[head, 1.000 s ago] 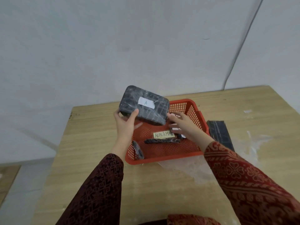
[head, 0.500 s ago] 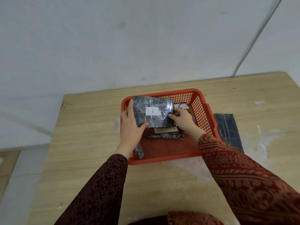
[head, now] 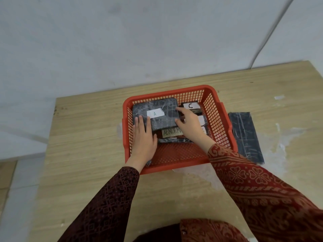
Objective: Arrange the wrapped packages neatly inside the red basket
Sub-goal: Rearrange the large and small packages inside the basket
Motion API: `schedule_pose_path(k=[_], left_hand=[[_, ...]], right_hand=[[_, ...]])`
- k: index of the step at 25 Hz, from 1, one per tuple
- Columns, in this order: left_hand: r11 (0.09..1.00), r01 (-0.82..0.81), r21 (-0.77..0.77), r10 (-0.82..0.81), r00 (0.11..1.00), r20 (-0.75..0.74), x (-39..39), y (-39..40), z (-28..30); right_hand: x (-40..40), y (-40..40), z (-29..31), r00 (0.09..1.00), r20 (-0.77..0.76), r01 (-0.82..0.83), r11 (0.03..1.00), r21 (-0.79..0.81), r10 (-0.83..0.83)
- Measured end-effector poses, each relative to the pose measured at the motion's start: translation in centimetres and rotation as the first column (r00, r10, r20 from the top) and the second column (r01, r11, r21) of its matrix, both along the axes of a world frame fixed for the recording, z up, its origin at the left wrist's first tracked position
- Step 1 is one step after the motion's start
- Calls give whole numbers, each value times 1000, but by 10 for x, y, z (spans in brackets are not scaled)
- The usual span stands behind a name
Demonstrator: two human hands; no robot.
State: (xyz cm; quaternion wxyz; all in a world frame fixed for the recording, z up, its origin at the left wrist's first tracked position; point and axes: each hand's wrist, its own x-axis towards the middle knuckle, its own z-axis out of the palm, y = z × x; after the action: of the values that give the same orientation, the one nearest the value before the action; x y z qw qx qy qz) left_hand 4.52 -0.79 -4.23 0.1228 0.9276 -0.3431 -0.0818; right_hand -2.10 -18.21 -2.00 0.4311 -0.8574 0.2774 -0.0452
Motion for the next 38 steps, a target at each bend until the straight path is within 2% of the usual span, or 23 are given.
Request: schedule_pose_path(k=[2, 4, 6, 8, 9, 11, 12, 14, 17, 21, 23, 25, 28, 31, 33, 35, 36, 37, 38], left_hand=[[998, 6, 61, -4, 1000, -19, 0, 1, -4], [993, 13, 113, -9, 999, -40, 2, 1, -2], [993, 27, 119, -18, 997, -79, 4, 0, 6], [999, 37, 34, -35, 997, -69, 8, 5, 19], [999, 34, -33, -35, 999, -15, 8, 11, 25], [984, -25, -178, 39, 996, 77, 2, 28, 32], [962, -95, -255, 115, 991, 66, -4, 37, 33], [876, -276, -395, 268, 960, -78, -18, 50, 29], [742, -439, -507, 337, 898, -283, -32, 56, 18], [645, -513, -566, 352, 857, -376, -34, 57, 7], [629, -523, -575, 333, 850, -408, -34, 58, 6], [624, -521, -582, 328, 851, -410, -34, 59, 6], [632, -511, -583, 332, 858, -392, -34, 61, 6], [627, -515, -584, 325, 855, -405, -33, 61, 4], [612, -527, -589, 323, 847, -423, -33, 61, 4], [611, -527, -591, 317, 847, -427, -33, 60, 3], [612, -524, -592, 316, 848, -425, -33, 60, 2], [612, -525, -591, 316, 848, -426, -33, 60, 1], [611, -528, -590, 316, 846, -430, -32, 61, 0]], right_hand=[[-3, 7, -2, 997, -55, -66, 996, -60, 63], [-6, 12, -2, 984, -131, -128, 990, -51, 121], [-10, 17, 1, 984, -133, -121, 992, -30, 116], [-17, 22, 5, 997, -49, -66, 994, -87, 62], [-21, 26, 8, 998, 11, -56, 988, -141, 58], [-27, 38, 13, 985, 110, -110, 976, -186, 132], [-29, 46, 16, 973, 121, -175, 973, -150, 194], [-27, 69, 17, 944, 23, -328, 944, -32, 329], [-10, 98, 8, 880, -235, -422, 907, 12, 412], [10, 117, -3, 875, -359, -385, 916, -109, 325], [15, 124, -5, 862, -409, -422, 871, -251, 299], [18, 126, -4, 854, -439, -428, 857, -288, 279], [16, 118, 4, 888, -381, -311, 947, -84, 258], [3, 93, 18, 944, -247, -176, 966, 191, 221], [-10, 71, 27, 972, -182, -50, 885, 463, 150], [-25, 44, 34, 985, -165, 92, 681, 727, 44], [-33, 31, 35, 986, -168, 138, 598, 790, -5], [-40, 20, 36, 984, -177, 165, 578, 799, -36], [-47, 9, 35, 981, -187, 175, 626, 760, -48]])
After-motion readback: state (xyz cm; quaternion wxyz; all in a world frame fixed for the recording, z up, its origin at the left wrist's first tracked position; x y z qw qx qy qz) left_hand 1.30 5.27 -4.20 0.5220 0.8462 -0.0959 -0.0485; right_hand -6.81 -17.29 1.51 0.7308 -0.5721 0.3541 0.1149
